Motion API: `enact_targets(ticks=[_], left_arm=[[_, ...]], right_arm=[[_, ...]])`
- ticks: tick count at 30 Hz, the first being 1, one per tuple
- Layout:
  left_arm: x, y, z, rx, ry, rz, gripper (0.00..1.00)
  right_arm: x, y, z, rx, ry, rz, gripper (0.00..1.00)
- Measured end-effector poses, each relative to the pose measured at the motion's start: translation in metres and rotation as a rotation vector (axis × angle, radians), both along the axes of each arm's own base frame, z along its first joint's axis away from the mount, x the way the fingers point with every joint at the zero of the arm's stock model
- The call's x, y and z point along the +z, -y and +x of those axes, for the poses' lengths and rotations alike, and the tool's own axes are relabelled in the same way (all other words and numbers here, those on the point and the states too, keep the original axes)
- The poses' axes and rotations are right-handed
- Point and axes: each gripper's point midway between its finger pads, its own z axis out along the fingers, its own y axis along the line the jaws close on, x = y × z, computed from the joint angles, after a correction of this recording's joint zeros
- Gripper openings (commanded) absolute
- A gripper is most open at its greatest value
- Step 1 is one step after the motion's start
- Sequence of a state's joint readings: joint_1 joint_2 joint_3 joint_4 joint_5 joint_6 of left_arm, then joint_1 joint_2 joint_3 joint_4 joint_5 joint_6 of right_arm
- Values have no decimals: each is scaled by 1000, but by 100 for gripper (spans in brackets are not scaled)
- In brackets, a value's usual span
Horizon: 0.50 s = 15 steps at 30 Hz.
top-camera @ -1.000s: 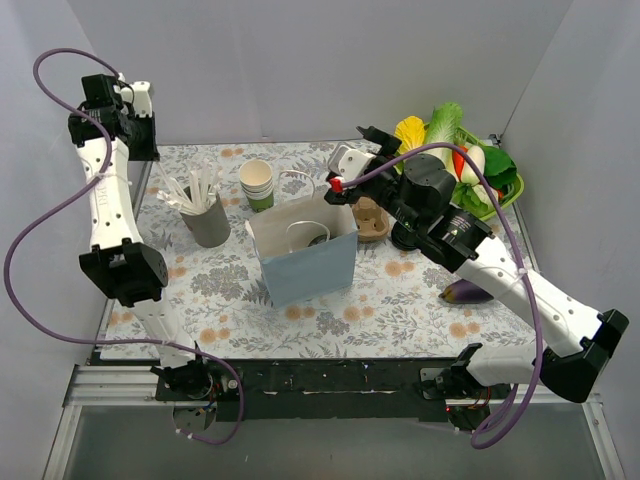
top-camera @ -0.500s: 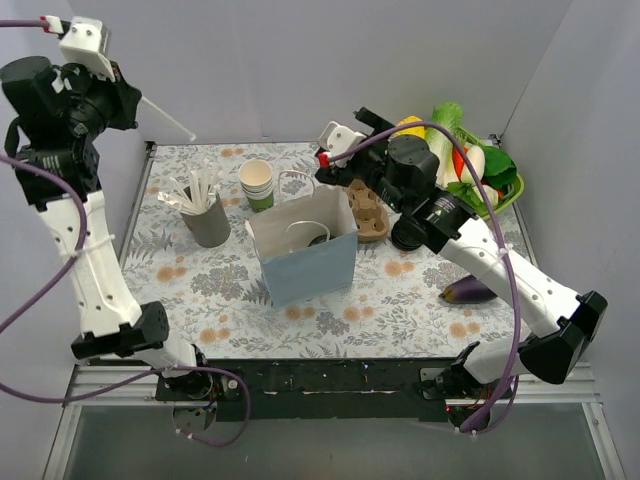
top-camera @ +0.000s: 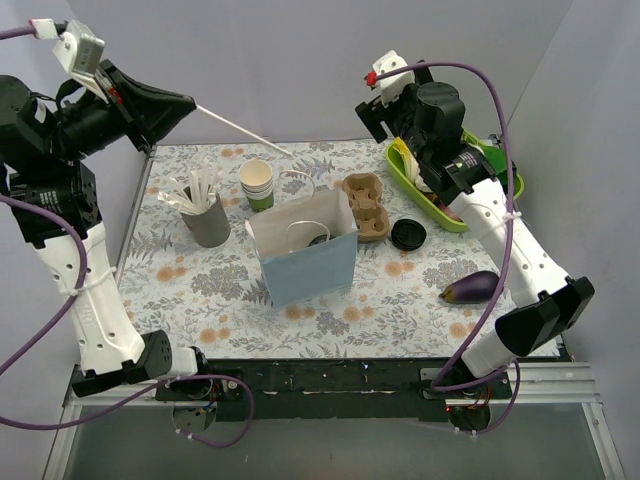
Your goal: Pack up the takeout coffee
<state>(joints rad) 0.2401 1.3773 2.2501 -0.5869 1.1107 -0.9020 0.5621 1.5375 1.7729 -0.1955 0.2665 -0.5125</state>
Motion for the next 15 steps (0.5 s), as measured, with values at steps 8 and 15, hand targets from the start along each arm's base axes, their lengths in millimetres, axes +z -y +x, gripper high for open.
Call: enact_targets(ticks=[8, 15], left_arm=[[-98, 4, 7, -114, -298, 11, 0], [-161, 9, 1, -124, -428, 49, 10]], right_arm=[[-17, 3, -1, -5, -71, 8, 96], [-20, 3, -3, -1, -85, 1, 96]])
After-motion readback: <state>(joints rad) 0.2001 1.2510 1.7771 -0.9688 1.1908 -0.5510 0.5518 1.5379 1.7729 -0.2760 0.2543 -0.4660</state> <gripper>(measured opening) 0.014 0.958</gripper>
